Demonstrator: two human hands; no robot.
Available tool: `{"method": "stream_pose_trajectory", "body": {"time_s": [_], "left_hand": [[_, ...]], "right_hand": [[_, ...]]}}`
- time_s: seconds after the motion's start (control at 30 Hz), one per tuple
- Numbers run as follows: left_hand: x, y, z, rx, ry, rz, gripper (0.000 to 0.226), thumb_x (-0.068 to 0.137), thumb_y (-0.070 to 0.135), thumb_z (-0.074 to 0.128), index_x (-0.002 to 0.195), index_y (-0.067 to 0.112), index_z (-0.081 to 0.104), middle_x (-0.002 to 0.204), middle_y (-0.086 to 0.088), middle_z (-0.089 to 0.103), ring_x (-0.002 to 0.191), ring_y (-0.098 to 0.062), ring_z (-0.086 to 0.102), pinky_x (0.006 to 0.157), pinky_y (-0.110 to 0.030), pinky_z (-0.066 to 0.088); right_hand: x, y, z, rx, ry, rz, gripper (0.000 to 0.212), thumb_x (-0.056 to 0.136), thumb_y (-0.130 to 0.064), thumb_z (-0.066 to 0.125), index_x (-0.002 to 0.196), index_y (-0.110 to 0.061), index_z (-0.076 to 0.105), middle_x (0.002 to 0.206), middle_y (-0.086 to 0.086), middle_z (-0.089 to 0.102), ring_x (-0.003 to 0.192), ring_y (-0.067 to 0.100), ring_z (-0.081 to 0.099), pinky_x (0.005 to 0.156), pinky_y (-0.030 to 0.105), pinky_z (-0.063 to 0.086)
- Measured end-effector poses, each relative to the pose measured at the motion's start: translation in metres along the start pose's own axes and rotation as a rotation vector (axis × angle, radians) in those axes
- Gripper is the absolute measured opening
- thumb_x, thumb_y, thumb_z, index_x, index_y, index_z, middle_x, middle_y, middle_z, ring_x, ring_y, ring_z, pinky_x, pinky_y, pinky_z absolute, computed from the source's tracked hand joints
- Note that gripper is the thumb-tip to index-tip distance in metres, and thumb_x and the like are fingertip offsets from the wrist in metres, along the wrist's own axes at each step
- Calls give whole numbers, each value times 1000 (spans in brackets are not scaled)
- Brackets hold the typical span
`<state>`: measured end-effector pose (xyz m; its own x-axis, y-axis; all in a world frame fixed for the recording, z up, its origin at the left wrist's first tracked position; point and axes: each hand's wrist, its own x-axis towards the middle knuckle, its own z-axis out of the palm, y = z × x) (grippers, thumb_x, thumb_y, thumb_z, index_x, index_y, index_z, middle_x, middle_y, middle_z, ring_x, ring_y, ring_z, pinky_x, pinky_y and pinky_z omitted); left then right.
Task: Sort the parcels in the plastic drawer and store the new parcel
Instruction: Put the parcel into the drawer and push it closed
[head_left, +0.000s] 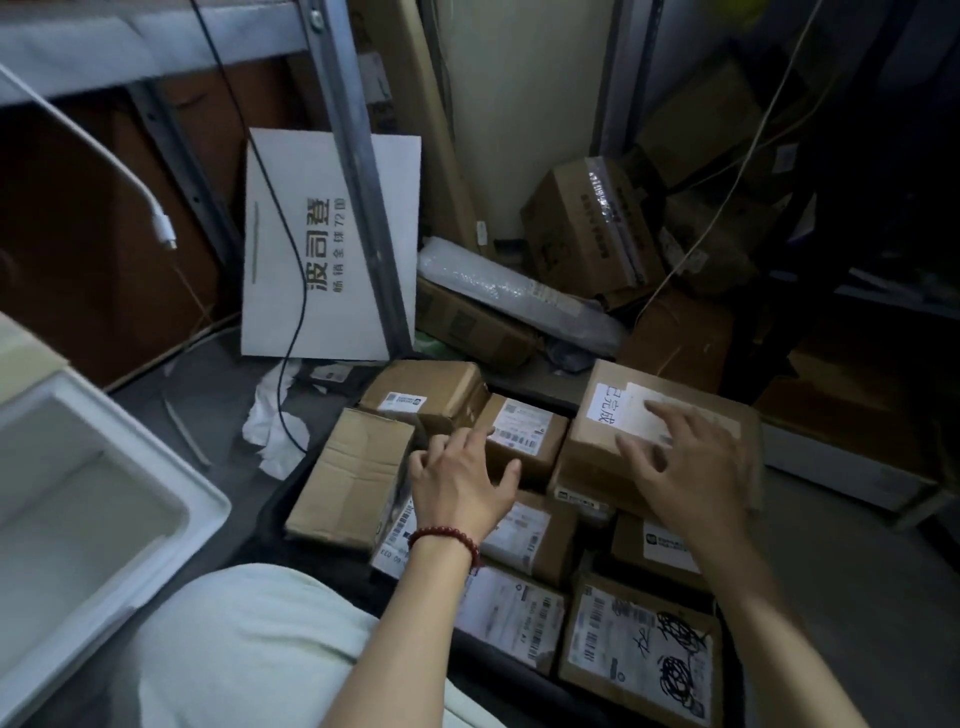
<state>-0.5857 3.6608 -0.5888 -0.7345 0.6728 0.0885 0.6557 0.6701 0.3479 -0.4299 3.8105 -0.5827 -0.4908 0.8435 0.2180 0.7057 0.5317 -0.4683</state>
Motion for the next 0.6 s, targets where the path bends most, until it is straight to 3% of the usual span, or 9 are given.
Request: {"method": "stream_pose_trajectory", "body": {"time_s": [0.17, 0.33, 0.47, 0.6], "left_hand": [[-22, -43, -30, 79, 81, -133, 47, 91, 53, 45, 133, 31, 45, 132, 9, 53, 124, -14, 43, 101, -37, 31], [-51, -93, -69, 43, 180, -288, 44, 91, 46, 48, 133, 34, 42, 130, 9, 56, 122, -17, 46, 98, -39, 37], [-84, -134, -119, 154, 380, -367, 45, 89, 45, 52, 132, 33, 47, 123, 7, 61, 115, -21, 51, 89, -37, 40], [-129, -172, -170, 228, 515, -493, 48, 89, 45, 53, 134, 31, 48, 126, 5, 60, 117, -23, 50, 90, -38, 39]], "right_hand": [[-13, -60, 24, 64, -100, -197, 50, 88, -53, 57, 133, -32, 51, 129, -5, 57, 121, 16, 47, 103, 38, 33], [-33, -125, 52, 88, -297, -354, 50, 89, -57, 52, 133, -32, 49, 138, -4, 47, 128, 18, 40, 107, 41, 35], [-56, -189, 65, 151, -321, -562, 54, 90, -58, 49, 138, -34, 45, 140, -5, 45, 132, 19, 37, 107, 40, 35], [-81, -261, 65, 224, -300, -743, 51, 90, -55, 52, 135, -31, 48, 137, -5, 48, 128, 20, 40, 101, 38, 35]]}}
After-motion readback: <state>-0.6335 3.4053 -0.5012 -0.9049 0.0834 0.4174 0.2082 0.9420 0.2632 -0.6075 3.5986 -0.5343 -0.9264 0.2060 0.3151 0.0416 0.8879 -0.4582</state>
